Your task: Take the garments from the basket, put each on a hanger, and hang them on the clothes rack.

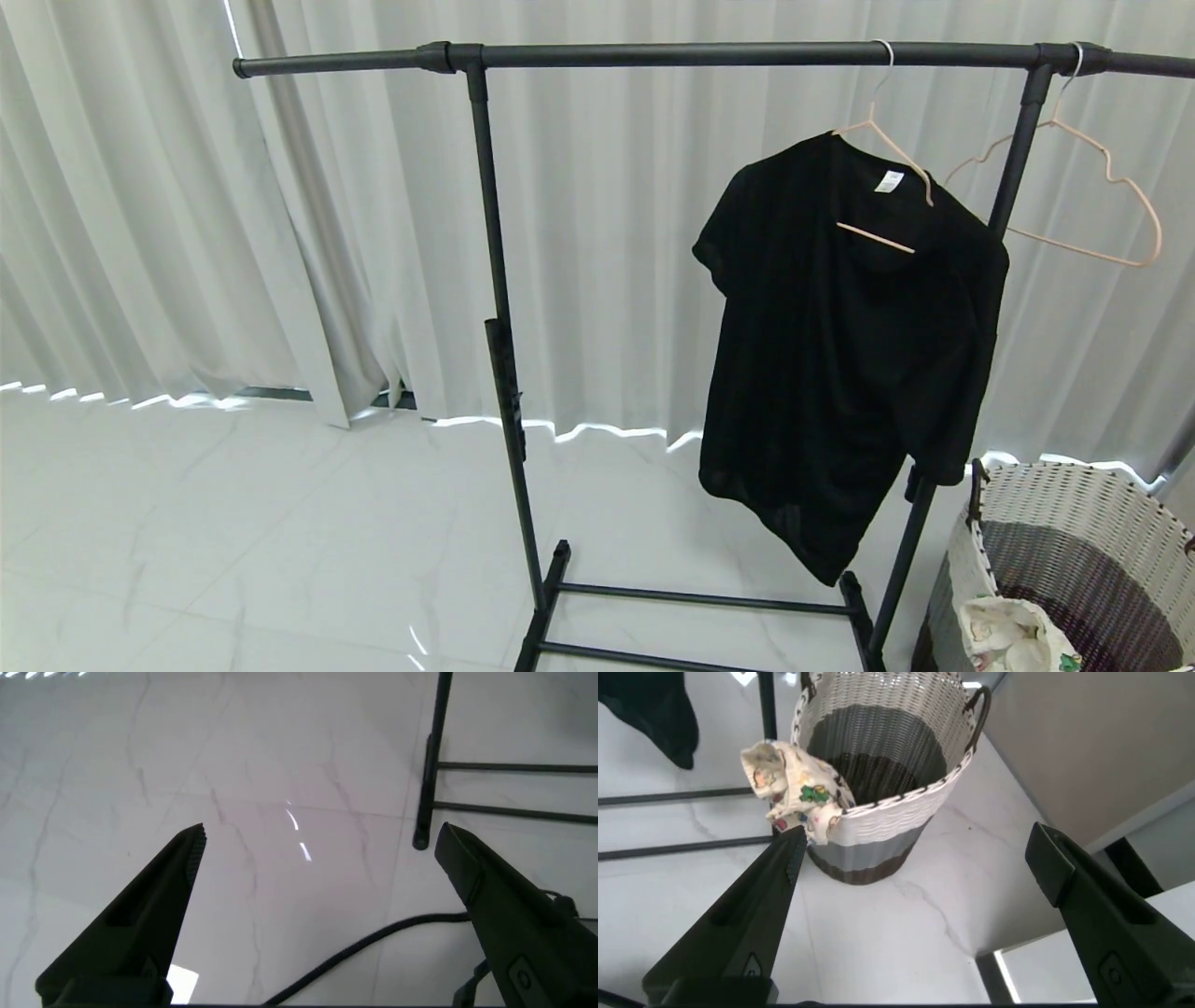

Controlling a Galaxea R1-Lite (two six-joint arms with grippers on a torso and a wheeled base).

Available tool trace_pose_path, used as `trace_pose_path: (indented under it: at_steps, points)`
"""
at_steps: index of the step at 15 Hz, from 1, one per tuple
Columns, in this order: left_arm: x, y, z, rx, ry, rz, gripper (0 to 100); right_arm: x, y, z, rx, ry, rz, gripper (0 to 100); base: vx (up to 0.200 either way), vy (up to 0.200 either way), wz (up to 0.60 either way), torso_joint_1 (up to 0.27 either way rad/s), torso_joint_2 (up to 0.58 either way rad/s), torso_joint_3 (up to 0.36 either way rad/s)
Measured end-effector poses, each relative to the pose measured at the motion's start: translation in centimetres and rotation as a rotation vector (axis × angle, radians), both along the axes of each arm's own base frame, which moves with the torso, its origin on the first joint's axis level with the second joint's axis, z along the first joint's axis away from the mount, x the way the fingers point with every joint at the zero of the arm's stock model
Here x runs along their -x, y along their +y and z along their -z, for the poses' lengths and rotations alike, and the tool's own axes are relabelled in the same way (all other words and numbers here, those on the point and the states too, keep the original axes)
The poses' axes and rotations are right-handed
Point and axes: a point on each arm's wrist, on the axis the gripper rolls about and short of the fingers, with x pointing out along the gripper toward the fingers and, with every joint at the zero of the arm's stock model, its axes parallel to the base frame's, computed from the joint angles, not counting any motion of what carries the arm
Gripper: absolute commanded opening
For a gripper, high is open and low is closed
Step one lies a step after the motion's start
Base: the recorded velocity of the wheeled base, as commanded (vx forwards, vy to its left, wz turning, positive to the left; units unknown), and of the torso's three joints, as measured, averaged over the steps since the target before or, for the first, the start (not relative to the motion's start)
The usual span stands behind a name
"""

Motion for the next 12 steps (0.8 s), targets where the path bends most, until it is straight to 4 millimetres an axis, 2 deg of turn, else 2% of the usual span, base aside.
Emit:
trace_pose_path:
  at_steps: [1,8,12]
  points:
    - [-0.01,-0.01,0.01,0.001,0.002,0.003,100,-0.02,0.00,0.00,0.001,0.002,-0.002,100,0.000,0.000,0.00,-0.027,0.09,0.080]
    - [-0.26,-0.11,0.08,0.015,0.032,0.035,100,-0.08,0.02,-0.01,0.001,0.007,-0.007,100,0.000,-0.200,0.00,-0.005,0.02,0.021]
    - [-0.23,-0.11,0.07,0.022,0.027,0.032,100,-0.12,0.02,0.00,0.002,0.012,-0.008,100,0.000,0.000,0.00,0.000,0.00,0.000]
